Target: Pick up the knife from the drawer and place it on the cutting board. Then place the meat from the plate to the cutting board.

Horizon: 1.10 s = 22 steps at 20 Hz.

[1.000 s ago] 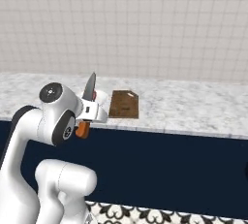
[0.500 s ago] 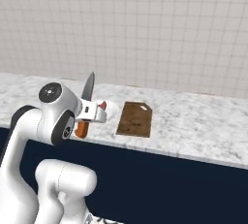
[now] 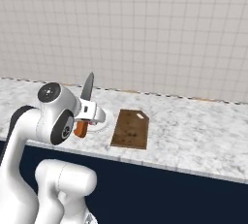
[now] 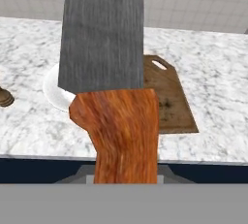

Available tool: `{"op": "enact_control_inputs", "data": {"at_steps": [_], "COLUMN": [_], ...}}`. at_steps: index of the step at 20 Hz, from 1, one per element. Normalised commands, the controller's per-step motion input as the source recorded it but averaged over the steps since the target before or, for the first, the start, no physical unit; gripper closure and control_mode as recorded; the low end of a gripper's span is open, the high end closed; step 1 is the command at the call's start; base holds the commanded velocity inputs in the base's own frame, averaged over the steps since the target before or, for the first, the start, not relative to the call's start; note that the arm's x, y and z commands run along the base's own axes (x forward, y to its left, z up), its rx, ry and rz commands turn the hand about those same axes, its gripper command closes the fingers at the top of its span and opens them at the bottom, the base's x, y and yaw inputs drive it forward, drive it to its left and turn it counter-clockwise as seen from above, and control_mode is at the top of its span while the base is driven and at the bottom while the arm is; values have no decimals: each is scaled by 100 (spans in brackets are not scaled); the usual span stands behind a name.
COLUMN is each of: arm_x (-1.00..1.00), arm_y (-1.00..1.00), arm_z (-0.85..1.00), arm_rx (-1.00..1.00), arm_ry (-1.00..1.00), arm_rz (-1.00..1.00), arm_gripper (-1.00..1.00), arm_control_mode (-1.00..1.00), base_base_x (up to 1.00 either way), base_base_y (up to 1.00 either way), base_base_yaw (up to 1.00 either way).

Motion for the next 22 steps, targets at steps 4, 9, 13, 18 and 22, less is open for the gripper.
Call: {"op": "enact_control_inputs", "data": {"at_steps": [4,9,13,18,22], "arm_x": [0,0,30,91,49], "arm_y": [0,0,-8,-37,-44], "arm_z": [0,0,-4,-31,-36], "arm_rx": [0,0,0,0,0], "arm_ry": [0,0,3,16,10], "arm_rz": [0,0,0,2,2], "arm_gripper": [100,100,100,100,100], "arm_control_mode": [100,100,-100,-100,-100], "base_base_x": [16,27,3,0,0], "base_base_y": [-11,-4,0,0,0], "base_base_yaw": [0,0,0,0,0]}}
